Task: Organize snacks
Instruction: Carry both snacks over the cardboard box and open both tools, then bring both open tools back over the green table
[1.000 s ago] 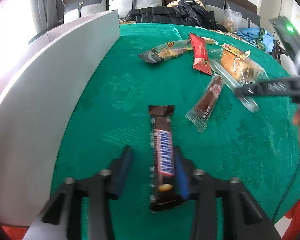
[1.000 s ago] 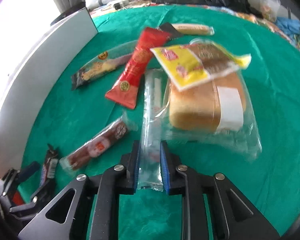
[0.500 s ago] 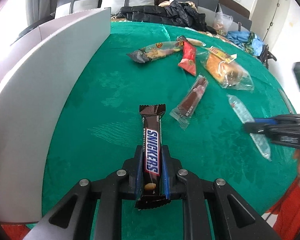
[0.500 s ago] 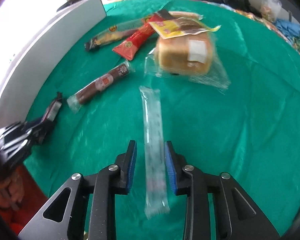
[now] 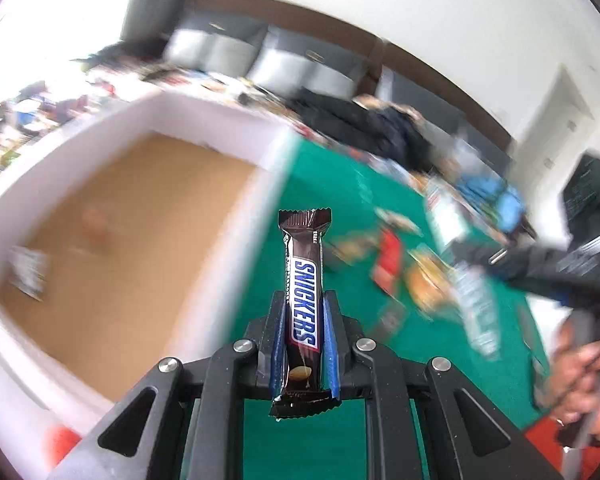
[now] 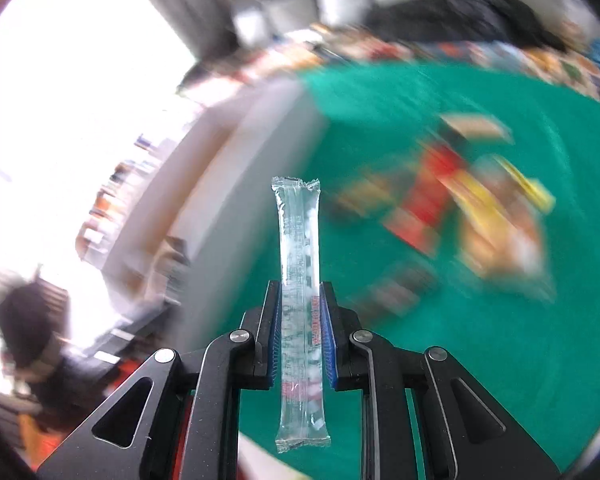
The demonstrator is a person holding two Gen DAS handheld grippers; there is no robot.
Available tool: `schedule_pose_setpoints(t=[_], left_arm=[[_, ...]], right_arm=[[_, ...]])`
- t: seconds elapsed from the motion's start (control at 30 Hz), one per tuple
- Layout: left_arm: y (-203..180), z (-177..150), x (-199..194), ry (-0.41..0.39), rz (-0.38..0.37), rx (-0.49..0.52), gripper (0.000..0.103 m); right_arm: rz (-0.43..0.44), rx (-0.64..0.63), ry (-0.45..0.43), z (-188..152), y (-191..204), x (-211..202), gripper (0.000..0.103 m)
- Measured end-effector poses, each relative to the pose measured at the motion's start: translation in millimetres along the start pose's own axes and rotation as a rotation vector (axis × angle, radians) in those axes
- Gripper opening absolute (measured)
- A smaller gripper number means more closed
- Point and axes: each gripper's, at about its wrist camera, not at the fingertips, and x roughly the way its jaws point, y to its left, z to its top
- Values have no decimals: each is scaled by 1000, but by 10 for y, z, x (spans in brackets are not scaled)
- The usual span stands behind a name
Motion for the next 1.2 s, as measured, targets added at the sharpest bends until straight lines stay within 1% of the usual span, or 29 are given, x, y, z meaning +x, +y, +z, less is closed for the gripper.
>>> schedule_pose_setpoints(t=[0.03,0.1,0.13,0.17,0.2,0.23,0.27,0.3,0.33,0.4,0.43,0.47,0.5,0.57,0.67,0.73,0.77,0.83,0.87,0.97,1.0,1.03,1.1,1.2], left_arm=[[189,122,-64,-15,60,-8,17],[520,298,-141,-26,152,-23,17],[642,357,-145,-21,197,-20,20],[780,410,-120,-2,267,-11,25],[889,432,-95,22,315,-3,48],[972,434,-70,38,348,5,73],[1050,412,-63,44,378,14,80],[1087,379,-68,41,401,26,81],[1094,340,-87,39,420,38,81],[1071,257,-108,32,425,48,81],[1033,211,-137,18,408,43,81],[999,170,-159,4,391,40,81],[886,152,-150,-25,357,47,81],[693,156,-110,-62,311,87,81],[436,164,61,-69,288,171,81],[278,150,269,-44,314,234,81],[200,130,371,-26,327,261,81],[74,105,533,2,359,304,81],[10,91,581,7,367,320,81],[-116,57,648,16,342,325,81],[-170,32,668,19,355,343,81],[-216,0,685,24,368,359,81],[-266,-52,691,37,368,359,81],[-299,-83,686,45,375,357,81]], right_arm=[[59,-10,-15,186,251,46,19],[144,-30,-19,393,669,114,19],[175,-46,-23,511,901,222,19],[192,-64,-26,585,1046,306,22],[208,-91,-18,680,1213,434,23],[203,-102,-8,751,1318,547,35],[188,-98,-7,777,1348,604,53],[168,-84,-22,789,1335,622,56],[151,-72,-46,774,1274,589,56],[111,-77,-85,641,1094,454,60],[62,-96,-107,529,939,386,65],[23,-115,-119,419,794,308,67],[-32,-145,-127,263,595,266,67],[-147,-202,-119,-60,189,244,67],[-333,-269,-82,-658,-471,148,67],[-429,-263,-70,-1071,-939,20,67],[-457,-249,-75,-1206,-1102,-43,67],[-522,-195,-110,-1498,-1506,-276,67],[-548,-171,-128,-1580,-1625,-356,67],[-623,-78,-188,-1838,-2005,-604,67],[-634,-31,-196,-1891,-2128,-662,67],[-629,20,-189,-1904,-2240,-694,67],[-604,83,-188,-1865,-2331,-744,67],[-604,75,-215,-1761,-2299,-764,67]])
